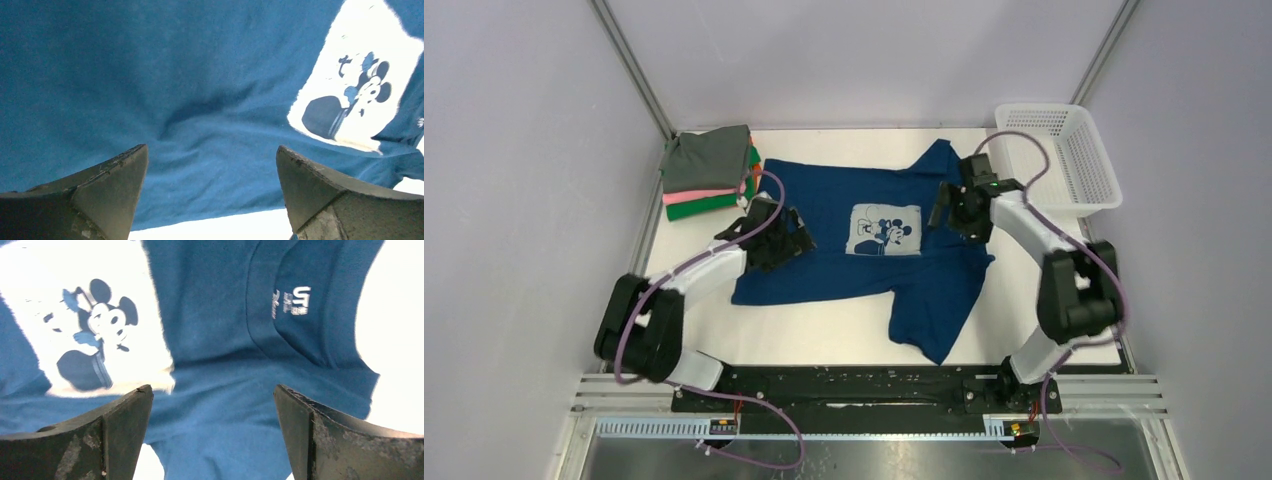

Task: Fold and stack the t-shirts
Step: Grab the side of the flattened tshirt closest away from the robot with both arms

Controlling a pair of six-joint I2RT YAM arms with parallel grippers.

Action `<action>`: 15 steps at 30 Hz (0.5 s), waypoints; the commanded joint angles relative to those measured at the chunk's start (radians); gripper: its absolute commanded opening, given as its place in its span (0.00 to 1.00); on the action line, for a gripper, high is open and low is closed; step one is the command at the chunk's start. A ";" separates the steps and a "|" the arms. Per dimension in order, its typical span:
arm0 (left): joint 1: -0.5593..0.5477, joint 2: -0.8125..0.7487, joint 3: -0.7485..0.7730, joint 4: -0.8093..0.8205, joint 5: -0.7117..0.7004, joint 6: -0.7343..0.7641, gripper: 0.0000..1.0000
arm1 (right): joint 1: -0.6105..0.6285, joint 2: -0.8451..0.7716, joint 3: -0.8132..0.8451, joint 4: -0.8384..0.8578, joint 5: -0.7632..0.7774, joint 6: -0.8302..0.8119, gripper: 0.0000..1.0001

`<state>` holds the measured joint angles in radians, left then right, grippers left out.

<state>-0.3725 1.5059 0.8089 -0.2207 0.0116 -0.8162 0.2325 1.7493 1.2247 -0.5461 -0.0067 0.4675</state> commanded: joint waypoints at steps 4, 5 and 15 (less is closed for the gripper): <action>0.036 -0.398 -0.061 -0.222 -0.292 -0.022 0.99 | -0.006 -0.542 -0.239 0.064 0.127 -0.017 0.99; 0.054 -0.439 -0.082 -0.253 -0.315 -0.035 0.99 | -0.008 -0.597 -0.291 0.084 0.137 -0.005 1.00; 0.220 -0.741 -0.332 -0.401 -0.431 -0.216 0.99 | -0.016 -0.859 -0.531 0.169 0.157 0.015 1.00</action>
<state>-0.1677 0.8337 0.5179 -0.5617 -0.3309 -0.9466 0.2199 0.9226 0.6960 -0.4278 0.1307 0.4767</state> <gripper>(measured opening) 0.989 0.993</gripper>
